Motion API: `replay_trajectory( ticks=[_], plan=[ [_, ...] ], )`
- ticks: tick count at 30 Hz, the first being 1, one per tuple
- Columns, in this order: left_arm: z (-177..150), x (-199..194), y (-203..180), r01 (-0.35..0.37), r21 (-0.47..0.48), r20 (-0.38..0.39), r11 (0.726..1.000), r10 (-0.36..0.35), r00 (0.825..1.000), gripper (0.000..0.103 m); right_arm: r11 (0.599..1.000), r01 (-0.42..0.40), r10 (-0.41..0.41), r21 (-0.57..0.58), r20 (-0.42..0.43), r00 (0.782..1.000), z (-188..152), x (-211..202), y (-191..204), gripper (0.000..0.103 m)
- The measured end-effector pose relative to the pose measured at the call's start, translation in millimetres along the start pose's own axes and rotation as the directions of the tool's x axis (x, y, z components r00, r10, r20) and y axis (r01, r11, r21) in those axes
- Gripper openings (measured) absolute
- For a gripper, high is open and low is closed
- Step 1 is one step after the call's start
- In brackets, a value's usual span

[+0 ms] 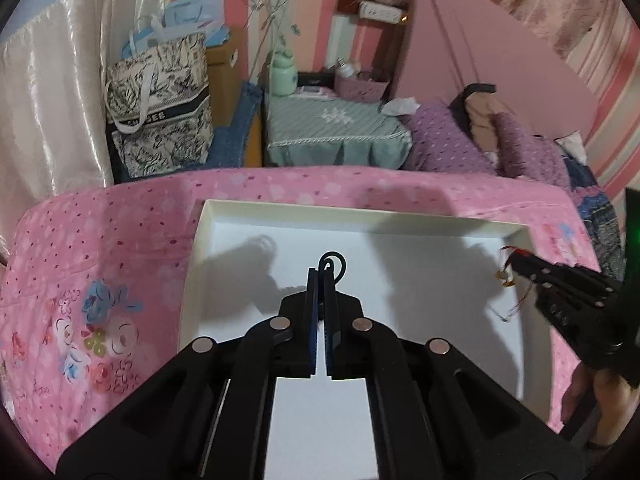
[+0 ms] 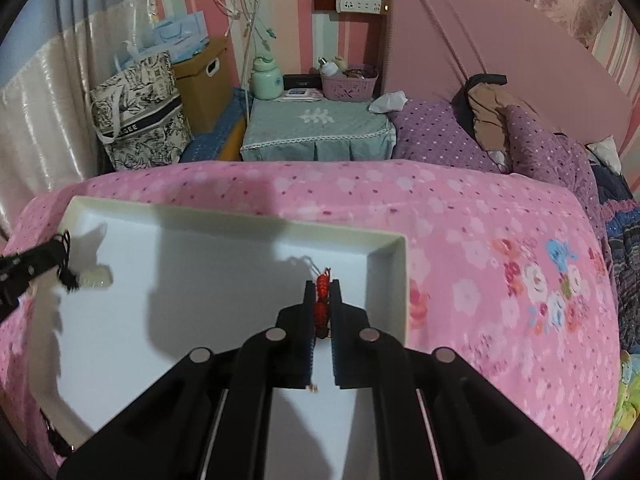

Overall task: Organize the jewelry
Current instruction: 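Carry both held items into the white tray and open both tools, then withdraw both tools from the tray and reach toward the two scrunchies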

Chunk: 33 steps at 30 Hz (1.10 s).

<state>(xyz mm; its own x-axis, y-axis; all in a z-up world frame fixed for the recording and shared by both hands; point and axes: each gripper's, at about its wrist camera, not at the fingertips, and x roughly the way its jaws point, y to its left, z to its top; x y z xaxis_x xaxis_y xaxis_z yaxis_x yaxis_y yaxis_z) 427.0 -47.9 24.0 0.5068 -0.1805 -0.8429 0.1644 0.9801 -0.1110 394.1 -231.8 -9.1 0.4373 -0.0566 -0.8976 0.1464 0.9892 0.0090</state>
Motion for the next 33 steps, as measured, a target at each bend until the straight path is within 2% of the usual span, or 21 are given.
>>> replay_trajectory(
  ticks=[3, 7, 15, 17, 18, 19, 20, 23, 24, 27, 28, 30, 33],
  plan=[
    [0.8, 9.8, 6.9, -0.012, -0.012, -0.011, 1.0, 0.012, 1.0, 0.0, 1.0, 0.011, -0.011, 0.004, 0.003, 1.0, 6.4, 10.2, -0.9, 0.006],
    [4.2, 22.2, 8.8, -0.06, -0.006, -0.021, 0.998, 0.06, 0.998, 0.0, 0.999, -0.016, 0.017, 0.031, -0.029, 0.999, 12.6, 27.2, -1.8, 0.006],
    [3.4, 39.0, 9.9, -0.062, -0.001, -0.043, 0.998, 0.062, 0.997, 0.003, 0.999, -0.039, 0.039, 0.012, -0.037, 0.999, 6.4, 32.4, 0.7, 0.008],
    [1.6, 36.2, 9.1, -0.055, 0.002, -0.046, 0.998, 0.055, 0.997, 0.017, 0.999, -0.044, 0.044, -0.002, -0.033, 0.998, 4.6, 27.6, 1.5, 0.013],
    [-0.4, 31.7, 9.4, -0.061, -0.002, -0.044, 0.998, 0.06, 0.997, 0.033, 0.999, -0.039, 0.039, -0.006, -0.029, 0.999, 3.1, 23.8, 1.6, 0.031],
    [-2.5, 25.3, 9.1, -0.069, -0.004, -0.032, 0.998, 0.069, 0.997, 0.042, 0.999, -0.04, 0.04, -0.005, -0.024, 0.999, 2.2, 20.0, 1.3, 0.051],
    [-4.4, 16.8, 7.5, -0.071, 0.002, -0.013, 0.997, 0.071, 0.997, 0.05, 0.999, -0.046, 0.046, -0.006, -0.01, 0.999, 0.6, 14.2, 1.1, 0.054],
    [-10.4, -4.8, 1.6, -0.058, 0.024, 0.02, 0.998, 0.057, 0.998, 0.059, 0.998, -0.061, 0.061, -0.022, 0.02, 0.998, -3.6, -6.9, 0.7, 0.054],
    [-12.6, -15.3, 0.1, -0.052, 0.028, 0.031, 0.998, 0.051, 0.998, 0.066, 0.998, -0.067, 0.067, -0.022, 0.026, 0.997, -5.5, -15.1, -1.0, 0.054],
    [-22.6, -47.8, 5.9, -0.055, 0.018, 0.079, 0.998, 0.054, 0.995, 0.089, 0.997, -0.068, 0.069, -0.021, 0.047, 0.997, -12.2, -36.5, -8.5, 0.069],
    [-24.4, -55.2, 8.7, -0.056, 0.012, 0.093, 0.998, 0.055, 0.994, 0.094, 0.998, -0.062, 0.063, -0.021, 0.058, 0.996, -16.1, -45.0, -12.0, 0.077],
    [-33.0, -76.6, 17.3, -0.068, -0.007, 0.124, 0.998, 0.068, 0.99, 0.097, 0.999, -0.043, 0.043, -0.008, 0.076, 0.996, -23.3, -60.5, -20.4, 0.084],
    [-47.1, -99.9, 29.0, -0.098, -0.026, 0.148, 0.995, 0.101, 0.984, 0.1, 0.999, -0.035, 0.033, 0.022, 0.089, 0.996, -37.7, -79.8, -34.2, 0.086]
  ],
)
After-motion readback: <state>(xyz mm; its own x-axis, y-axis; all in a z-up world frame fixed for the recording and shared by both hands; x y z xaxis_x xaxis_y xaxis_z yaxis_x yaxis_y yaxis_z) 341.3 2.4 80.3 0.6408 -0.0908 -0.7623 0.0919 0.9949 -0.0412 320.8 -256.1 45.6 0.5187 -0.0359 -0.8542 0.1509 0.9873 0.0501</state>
